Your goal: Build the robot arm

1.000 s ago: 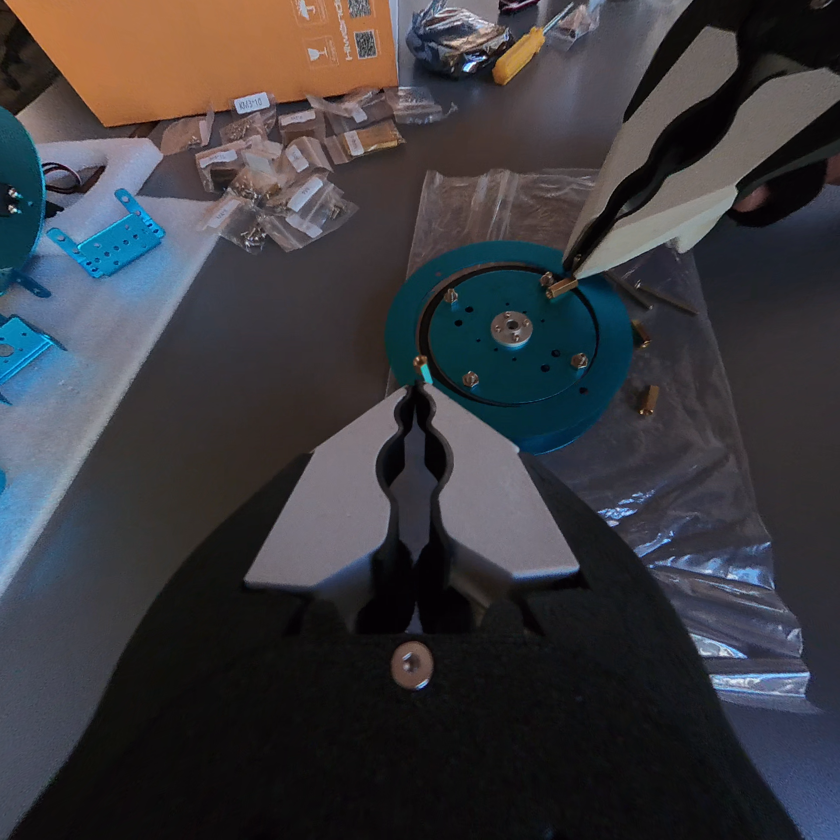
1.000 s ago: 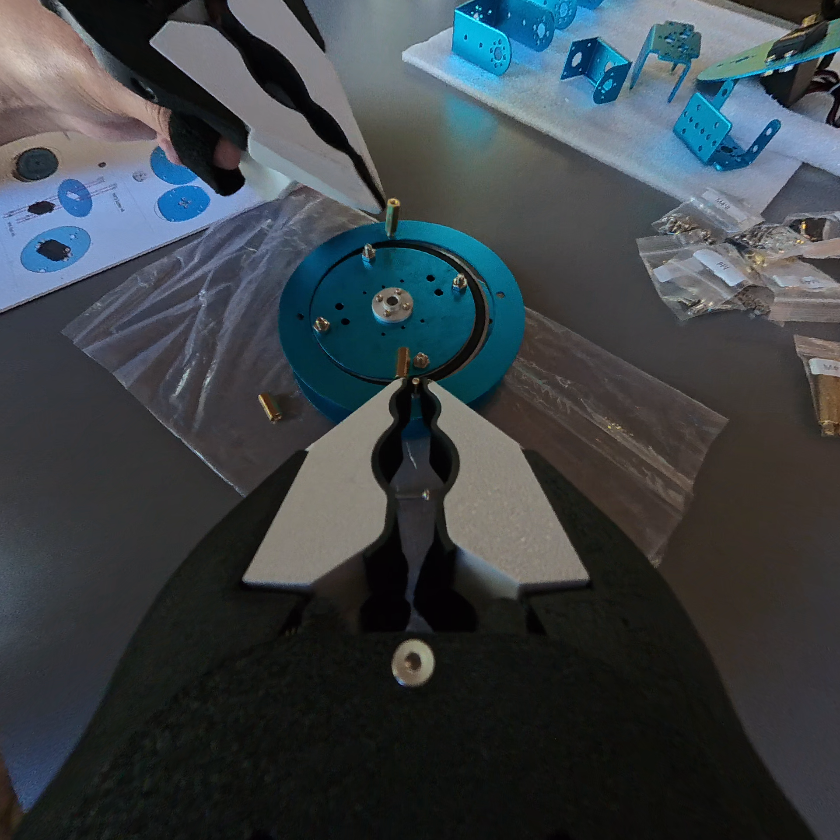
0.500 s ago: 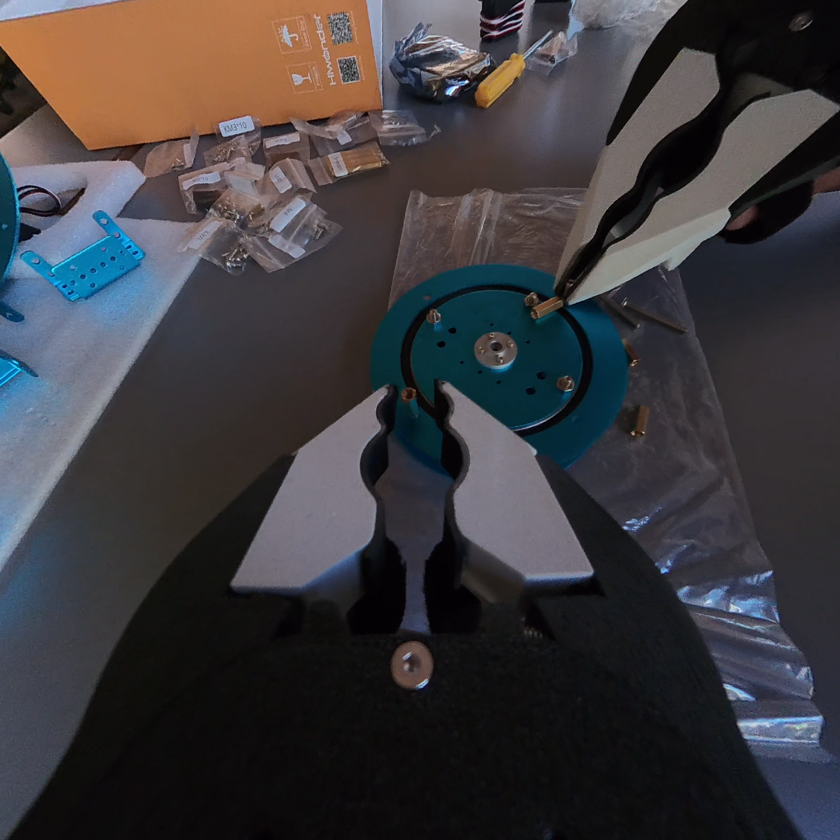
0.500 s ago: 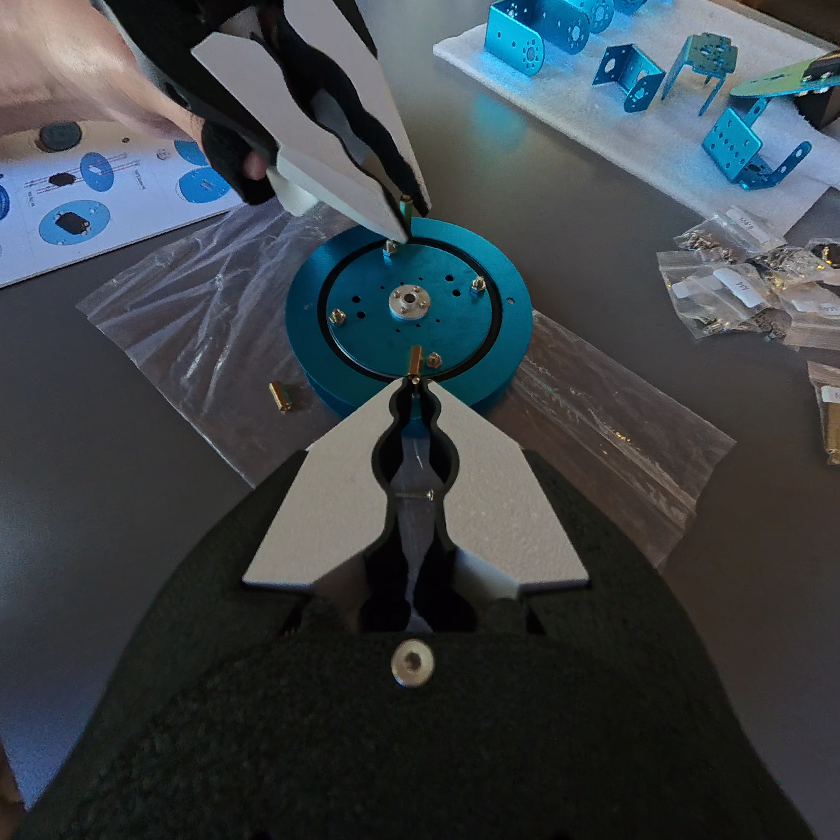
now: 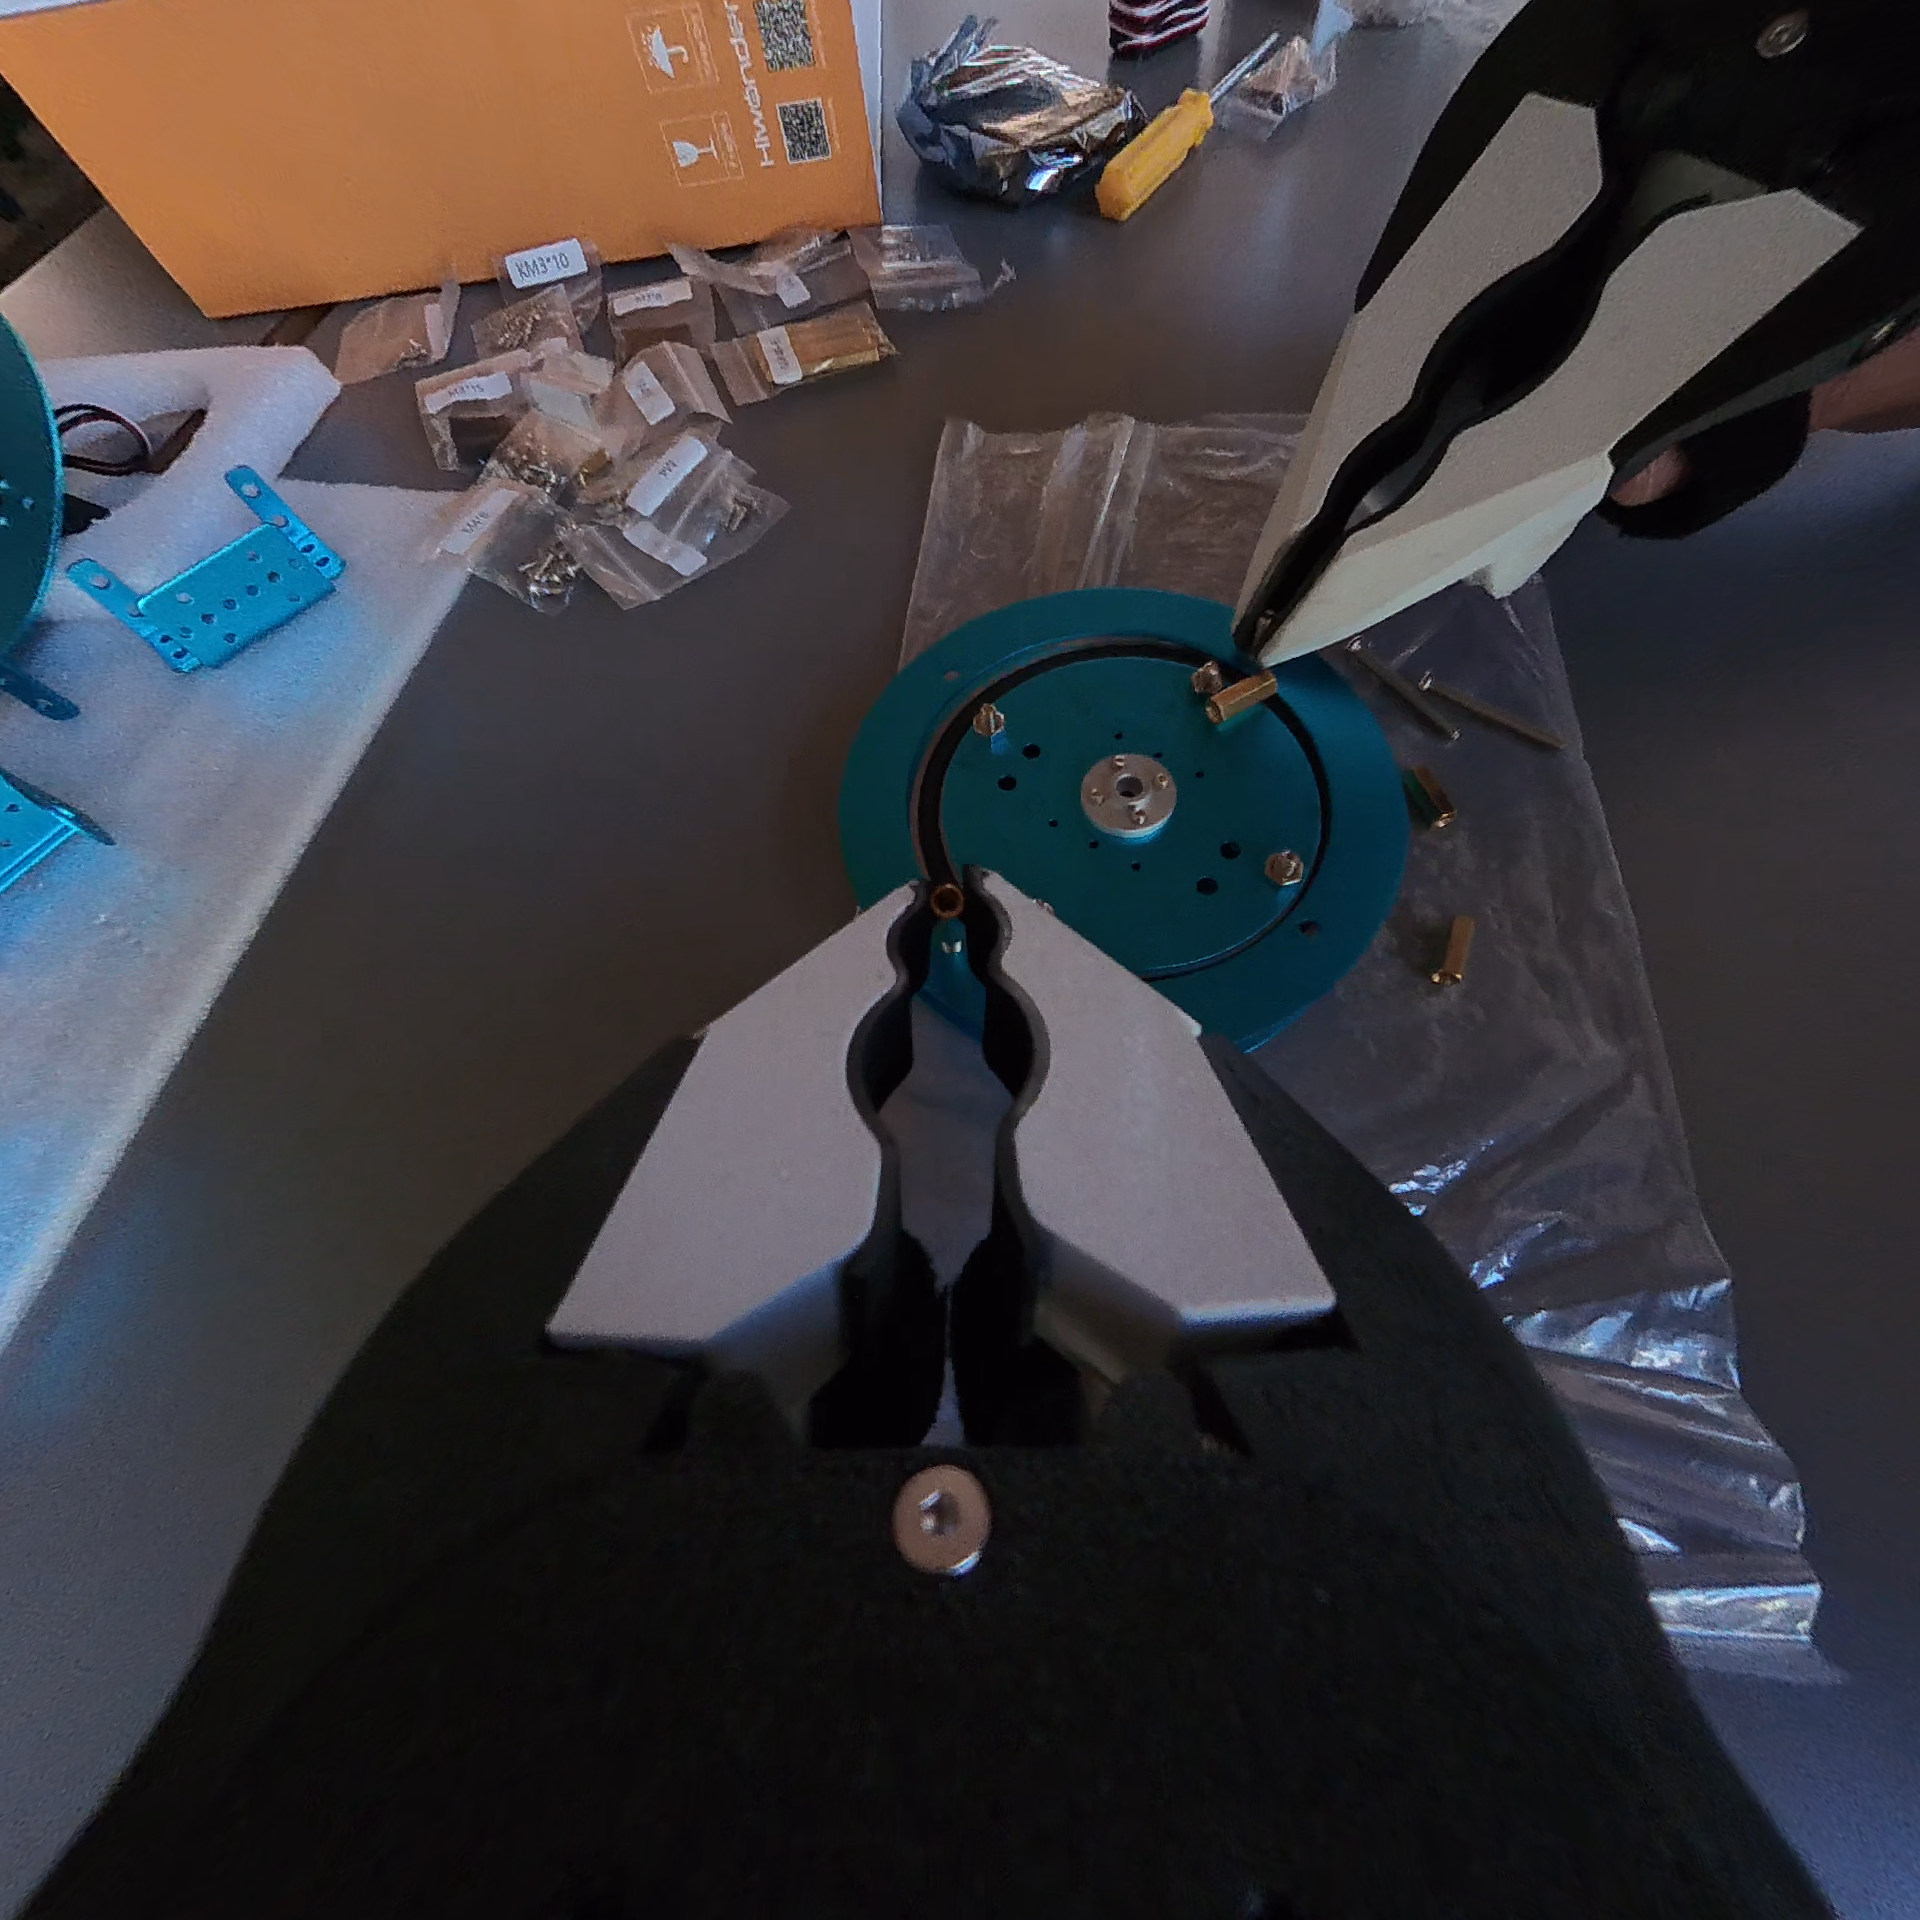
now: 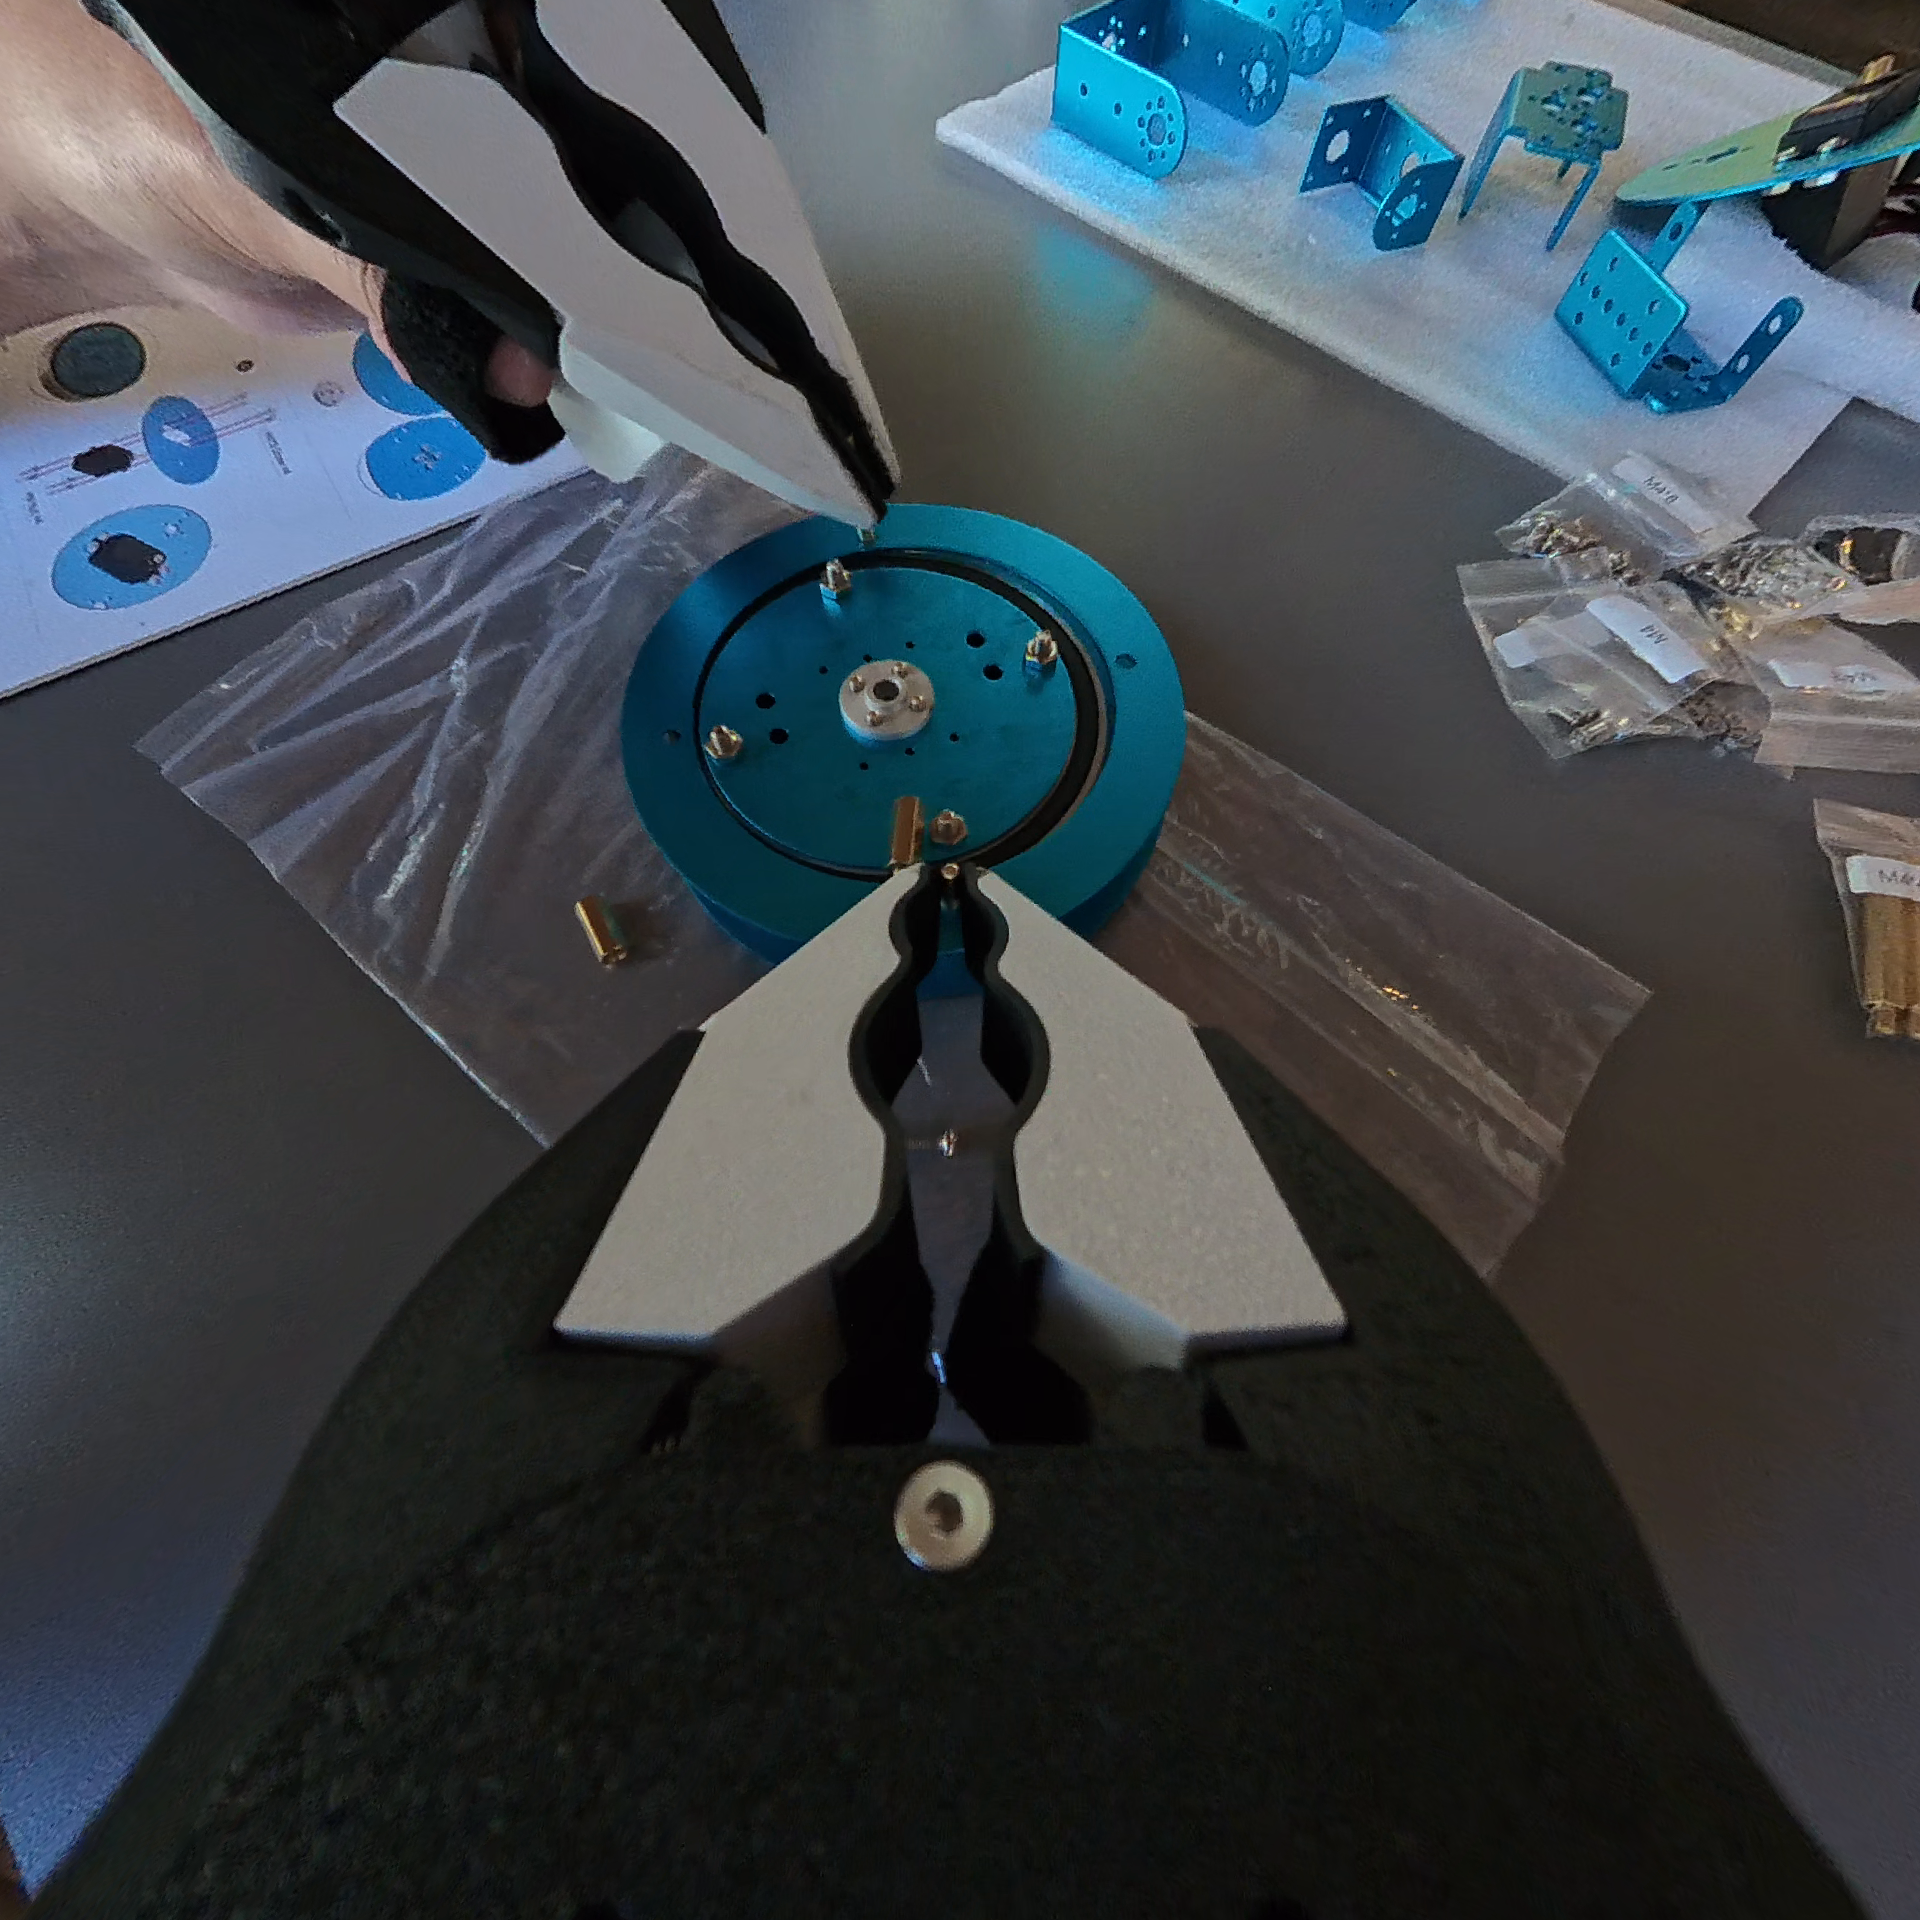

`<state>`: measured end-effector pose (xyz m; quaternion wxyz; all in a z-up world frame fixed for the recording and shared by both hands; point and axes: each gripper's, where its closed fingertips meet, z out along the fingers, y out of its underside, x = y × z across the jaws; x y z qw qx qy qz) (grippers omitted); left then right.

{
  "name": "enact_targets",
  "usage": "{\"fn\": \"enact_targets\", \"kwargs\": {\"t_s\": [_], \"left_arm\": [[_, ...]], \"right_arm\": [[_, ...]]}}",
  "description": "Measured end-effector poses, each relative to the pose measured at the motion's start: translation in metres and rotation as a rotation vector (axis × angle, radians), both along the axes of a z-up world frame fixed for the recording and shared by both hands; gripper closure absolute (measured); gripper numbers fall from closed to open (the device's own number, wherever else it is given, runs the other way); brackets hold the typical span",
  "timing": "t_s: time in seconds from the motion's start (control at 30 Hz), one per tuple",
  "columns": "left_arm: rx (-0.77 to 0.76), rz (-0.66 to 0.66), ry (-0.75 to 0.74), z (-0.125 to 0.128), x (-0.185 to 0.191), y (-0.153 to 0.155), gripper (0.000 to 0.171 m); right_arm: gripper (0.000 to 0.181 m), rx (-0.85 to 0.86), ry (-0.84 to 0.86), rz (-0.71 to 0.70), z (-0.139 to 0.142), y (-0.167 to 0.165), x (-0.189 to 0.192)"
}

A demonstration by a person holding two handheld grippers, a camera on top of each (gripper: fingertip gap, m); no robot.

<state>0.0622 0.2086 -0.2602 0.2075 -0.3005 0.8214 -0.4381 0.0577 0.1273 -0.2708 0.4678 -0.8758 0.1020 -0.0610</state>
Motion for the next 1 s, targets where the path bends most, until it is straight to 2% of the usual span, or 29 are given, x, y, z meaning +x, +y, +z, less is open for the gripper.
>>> {"fn": "enact_targets", "kwargs": {"t_s": [0.6, 0.73, 0.8, 0.87, 1.0], "left_arm": [[0.015, -0.005, 0.007, -0.001, -0.002, 0.001, 0.167], [-0.026, -0.005, 0.025, 0.001, -0.003, 0.001, 0.164], [-0.056, -0.006, 0.036, 0.004, -0.003, 0.001, 0.153], [-0.106, -0.010, 0.036, 0.014, -0.004, 0.003, 0.151], [-0.147, 0.051, 0.033, 0.025, 0.004, 0.026, 0.150]], "right_arm": [[0.179, -0.019, 0.032, 0.018, -0.001, 0.001, 0.008], [0.177, 0.036, 0.074, 0.022, 0.000, 0.000, 0.008], [0.171, 0.089, 0.100, 0.038, 0.005, 0.001, 0.006], [0.170, 0.136, 0.119, 0.038, 0.012, -0.001, 0.007], [0.166, 0.184, 0.134, 0.037, 0.024, -0.008, 0.009]]}}
